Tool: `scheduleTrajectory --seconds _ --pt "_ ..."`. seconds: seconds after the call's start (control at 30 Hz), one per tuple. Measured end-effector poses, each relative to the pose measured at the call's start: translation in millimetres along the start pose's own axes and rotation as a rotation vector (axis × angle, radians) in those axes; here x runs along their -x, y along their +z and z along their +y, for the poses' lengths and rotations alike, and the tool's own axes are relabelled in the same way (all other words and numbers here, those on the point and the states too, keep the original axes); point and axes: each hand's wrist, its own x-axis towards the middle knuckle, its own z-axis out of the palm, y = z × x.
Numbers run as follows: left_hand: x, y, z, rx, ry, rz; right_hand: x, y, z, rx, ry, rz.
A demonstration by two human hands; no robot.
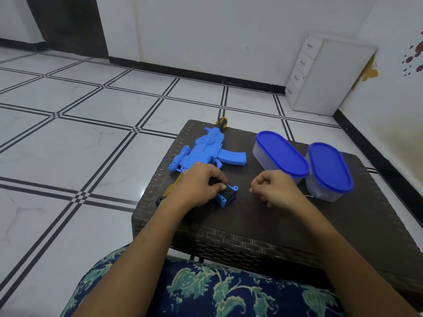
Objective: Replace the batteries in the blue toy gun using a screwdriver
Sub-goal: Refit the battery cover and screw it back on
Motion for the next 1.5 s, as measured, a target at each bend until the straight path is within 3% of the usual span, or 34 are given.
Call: scheduleTrajectory --seconds 0.17,0.47,0.63,0.8,0.87,0.93,1.13,1.5 --pt "0.6 -0.9 -1.3 0.009 0.008 0.002 1.7 -6.7 -1.6 0.684 -0.045 0.176" --pt "6.1 -2.4 0.1 -0.152 0.077 -0.077 8.6 3.3 -8.3 0.867 -0.028 0.073" --pt "10.1 -6.2 4.4 -0.181 0.110 -0.164 12.1 3.3 -14.9 0.682 -0.141 0.208" --pt "9.5 -3.9 -0.8 -0.179 0.116 -0.137 18.7 -6.8 -31.0 0.006 -0.323 0.447" --pt "9.4 -3.4 -0.5 -0.176 0.122 -0.134 21.9 -8.4 -37.8 -0.349 -0.345 0.406" --pt "9.4 -3.3 -0.2 -0.176 0.129 -0.124 22.7 -6.3 -37.8 -0.514 -0.400 0.358" --pt "10.7 3.3 5.7 -0.268 0.180 -0.109 19.9 -2.2 -30.3 -0.382 -0.525 0.349" --pt "9.7 4.4 6.0 -0.235 0.157 -0.089 15.2 5.0 -25.5 -0.286 -0.572 0.365"
